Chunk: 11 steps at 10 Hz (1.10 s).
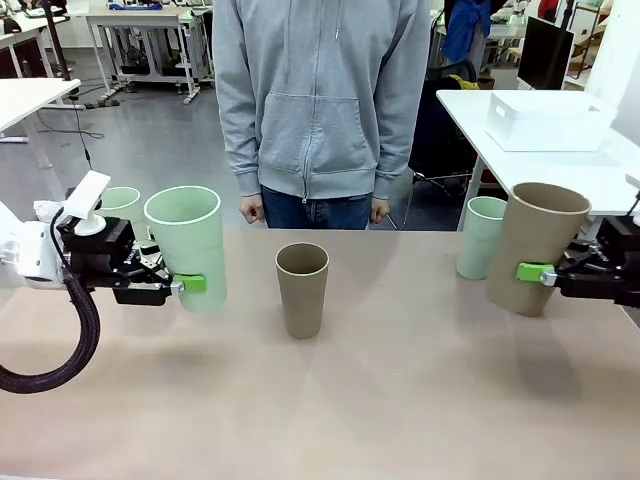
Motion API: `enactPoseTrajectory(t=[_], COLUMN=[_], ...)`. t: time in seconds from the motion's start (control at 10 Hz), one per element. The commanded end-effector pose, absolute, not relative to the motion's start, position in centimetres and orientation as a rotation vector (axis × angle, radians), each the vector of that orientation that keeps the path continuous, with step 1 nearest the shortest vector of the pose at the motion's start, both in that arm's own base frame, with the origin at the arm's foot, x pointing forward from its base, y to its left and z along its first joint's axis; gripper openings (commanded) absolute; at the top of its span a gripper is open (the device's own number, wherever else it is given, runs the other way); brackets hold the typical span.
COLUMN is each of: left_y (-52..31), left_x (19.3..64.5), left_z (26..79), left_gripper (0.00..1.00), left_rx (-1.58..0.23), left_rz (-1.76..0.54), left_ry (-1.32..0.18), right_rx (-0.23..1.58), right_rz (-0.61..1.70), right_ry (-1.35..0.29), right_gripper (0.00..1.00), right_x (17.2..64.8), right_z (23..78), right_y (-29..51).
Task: Stack the cups and store them in the basket.
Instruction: Pick up two Reusable plastic cups , one in each hand.
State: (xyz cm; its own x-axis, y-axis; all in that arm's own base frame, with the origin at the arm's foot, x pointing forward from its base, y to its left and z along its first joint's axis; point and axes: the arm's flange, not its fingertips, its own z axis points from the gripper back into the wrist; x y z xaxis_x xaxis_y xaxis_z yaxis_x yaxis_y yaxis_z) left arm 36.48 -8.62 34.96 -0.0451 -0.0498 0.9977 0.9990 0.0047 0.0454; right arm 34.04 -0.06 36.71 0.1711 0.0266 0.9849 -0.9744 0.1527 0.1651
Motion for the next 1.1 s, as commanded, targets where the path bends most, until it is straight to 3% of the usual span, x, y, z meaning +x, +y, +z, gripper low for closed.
enactPoseTrajectory(t=[0.0, 0.5, 0.6, 1.0], left_y=[-8.3, -7.6, -7.2, -7.2], left_x=[29.8, 29.2, 36.9, 36.9], left_z=[33.6, 32.8, 32.9, 32.9], left_gripper=[0.83, 0.83, 0.83, 0.83], left_rx=[-1.117, -1.064, -1.108, -1.108], left_rz=[-1.248, -1.236, -1.233, -1.233], left_ry=[-1.237, -1.257, -1.222, -1.222], right_rx=[1.121, 1.156, 1.159, 1.159], right_rz=[1.016, 1.014, 1.027, 1.027], right_ry=[-1.162, -1.146, -1.125, -1.125], right_gripper=[0.85, 0.85, 0.85, 0.85], right_x=[28.6, 28.2, 34.5, 34.5], right_z=[35.4, 35.5, 36.1, 36.1], right_y=[4.4, 4.7, 2.2, 2.2])
